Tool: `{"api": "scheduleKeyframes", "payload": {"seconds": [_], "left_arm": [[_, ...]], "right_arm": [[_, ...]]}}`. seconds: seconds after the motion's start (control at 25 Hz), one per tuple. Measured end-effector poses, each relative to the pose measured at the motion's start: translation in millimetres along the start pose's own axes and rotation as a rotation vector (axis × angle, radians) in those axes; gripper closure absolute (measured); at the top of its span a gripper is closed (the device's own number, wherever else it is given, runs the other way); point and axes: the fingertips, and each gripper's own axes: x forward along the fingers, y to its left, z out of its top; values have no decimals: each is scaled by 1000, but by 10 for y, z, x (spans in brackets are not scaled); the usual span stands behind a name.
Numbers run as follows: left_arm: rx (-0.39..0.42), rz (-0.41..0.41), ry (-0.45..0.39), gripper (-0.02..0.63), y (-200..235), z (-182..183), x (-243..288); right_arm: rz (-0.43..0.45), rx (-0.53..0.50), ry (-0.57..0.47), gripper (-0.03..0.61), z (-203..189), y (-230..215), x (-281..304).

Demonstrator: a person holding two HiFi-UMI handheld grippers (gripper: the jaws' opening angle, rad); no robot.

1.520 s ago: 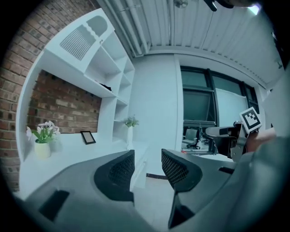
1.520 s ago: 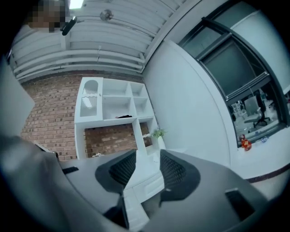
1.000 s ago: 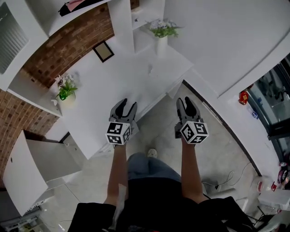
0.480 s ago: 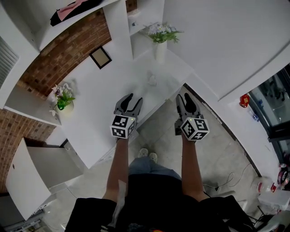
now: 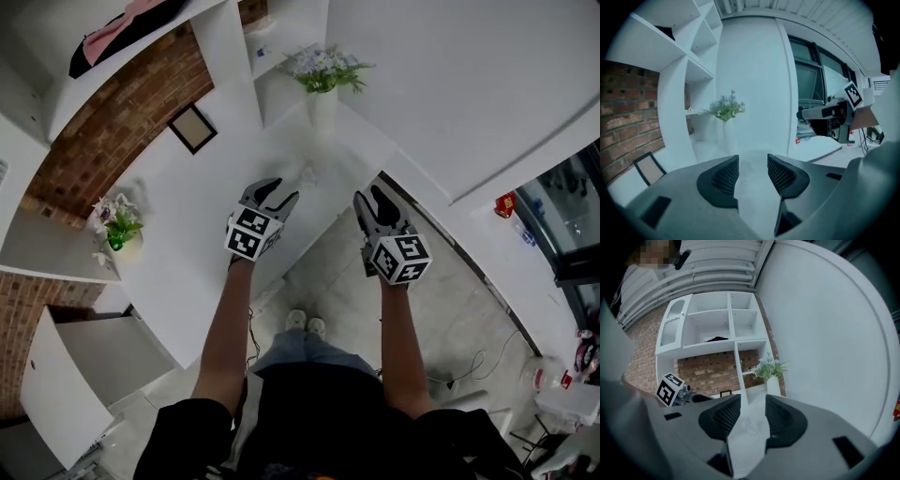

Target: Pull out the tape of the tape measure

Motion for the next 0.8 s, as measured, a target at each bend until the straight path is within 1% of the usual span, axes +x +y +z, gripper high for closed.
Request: {"api": "scheduleKeyframes", "payload": {"seconds": [0.12, 0.24, 0.32, 0.48, 0.64, 0.72, 0.8], "left_arm": [[54, -81, 42, 451, 94, -53, 287], [128, -160, 79, 450, 165, -131, 584], [165, -212, 90, 446, 199, -183, 787], [196, -312, 113, 445, 184, -284, 1106], [247, -356, 177, 445, 189, -490, 1295], [258, -374, 186, 445, 173, -545, 1321], [252, -380, 174, 445, 180, -550, 1328]], "right_arm": [[23, -12, 49, 434, -87, -68, 190], [41, -18, 90, 434, -210, -142, 338], [56, -14, 108, 434, -303, -172, 408], [78, -2, 148, 434, -532, -189, 477], [90, 15, 181, 434, -750, -184, 511], [94, 22, 192, 434, -827, -166, 502], [96, 26, 200, 434, -874, -153, 493]]}}
